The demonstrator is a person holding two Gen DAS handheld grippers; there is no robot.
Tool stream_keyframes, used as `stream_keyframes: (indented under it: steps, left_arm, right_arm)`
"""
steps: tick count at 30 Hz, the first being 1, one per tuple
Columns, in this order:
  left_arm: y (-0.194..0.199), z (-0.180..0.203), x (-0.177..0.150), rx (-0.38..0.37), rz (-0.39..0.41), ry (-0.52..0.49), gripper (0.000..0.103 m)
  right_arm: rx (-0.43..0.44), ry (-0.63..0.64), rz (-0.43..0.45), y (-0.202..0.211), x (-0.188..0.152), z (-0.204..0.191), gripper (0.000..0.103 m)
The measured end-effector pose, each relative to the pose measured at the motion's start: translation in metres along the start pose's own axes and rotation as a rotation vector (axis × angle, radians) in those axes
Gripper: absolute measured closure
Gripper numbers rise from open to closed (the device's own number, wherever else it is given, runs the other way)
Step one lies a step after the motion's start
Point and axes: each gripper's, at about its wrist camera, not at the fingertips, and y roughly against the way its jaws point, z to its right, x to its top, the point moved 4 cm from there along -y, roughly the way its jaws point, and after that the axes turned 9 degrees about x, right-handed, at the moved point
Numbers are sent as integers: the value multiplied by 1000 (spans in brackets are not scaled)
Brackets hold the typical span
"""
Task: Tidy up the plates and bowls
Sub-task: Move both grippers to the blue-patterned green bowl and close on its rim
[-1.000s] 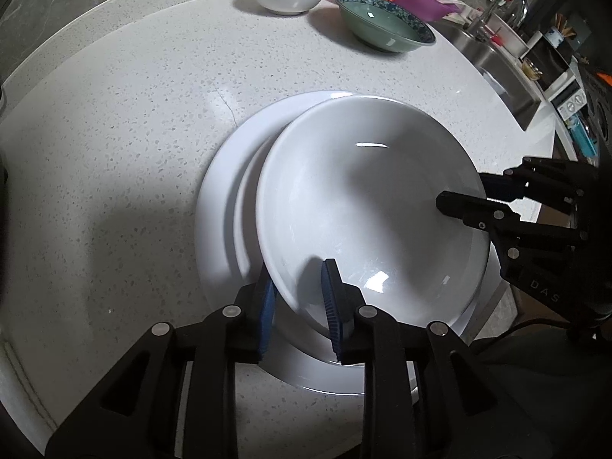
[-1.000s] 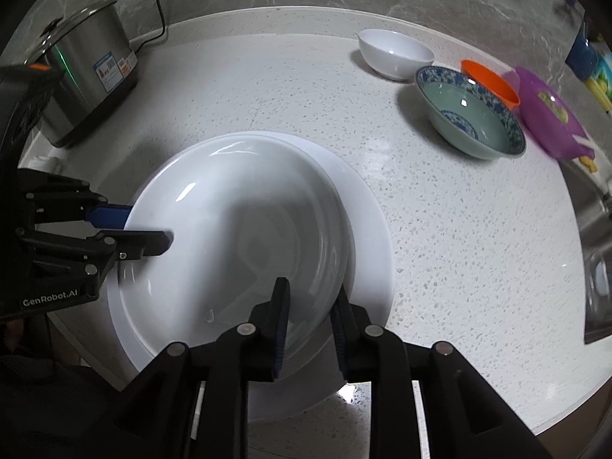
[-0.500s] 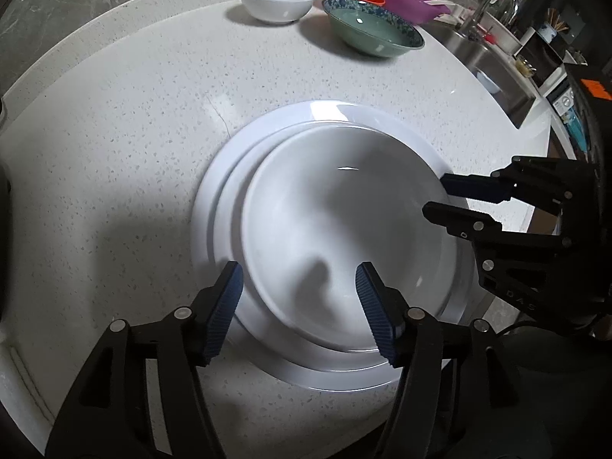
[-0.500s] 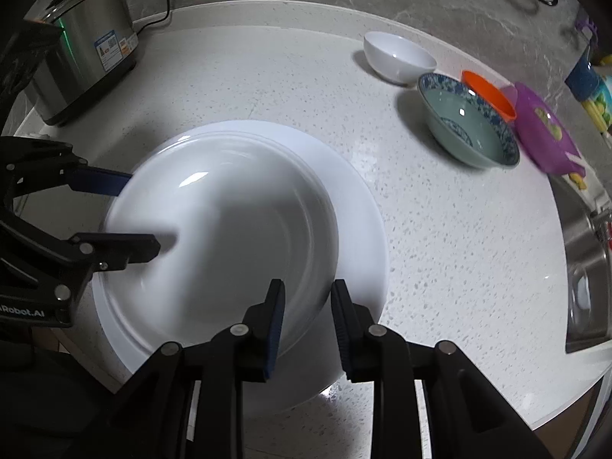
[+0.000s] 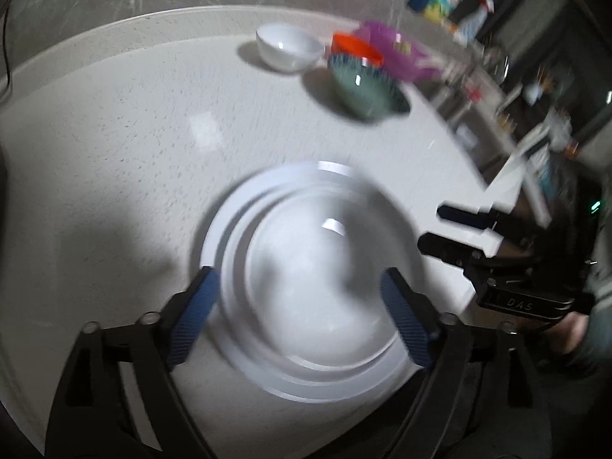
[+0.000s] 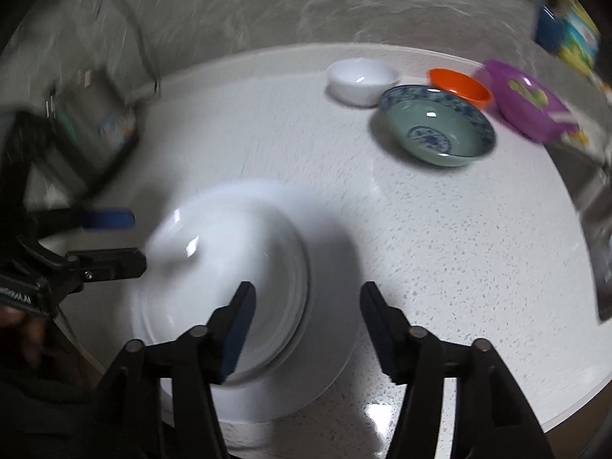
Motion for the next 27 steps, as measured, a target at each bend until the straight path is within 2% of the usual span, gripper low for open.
stream_keyframes:
  steps: [2,4,9,12,14,17,20,24,27]
  left_arm:
    - [1,-6,12,-64,0,63,1]
    - [-1,-10,23,-98,-13,111,1]
    - [-14,-10,51,-66,-59,195,1]
    - [-15,-11,79,-9,-3,279,2]
    - [-14,-7,101,-4,33,318,2]
    - [-20,11,132,44,48,311,2]
    - [-41,37,162,87,41,270,2]
    - [-94,68,189,137,-16,220,2]
    - [-131,82,195,166,-74,189,4]
  right_arm:
    - [45,-75,50,15,8,19,36]
    - [75,-137,97,28,17,40,33]
    - [124,-238,154,49,41,103,33]
    - [155,-247,157,53,61,138,33]
    - [173,-245,143,53,77,161,33]
    - [207,-219,134,54,100,194,32]
    - [252,-212,85,43,122,223,32]
    - [281,-189,-2,17,142,237,32]
    - [303,-207,-38,-3,150,246,33]
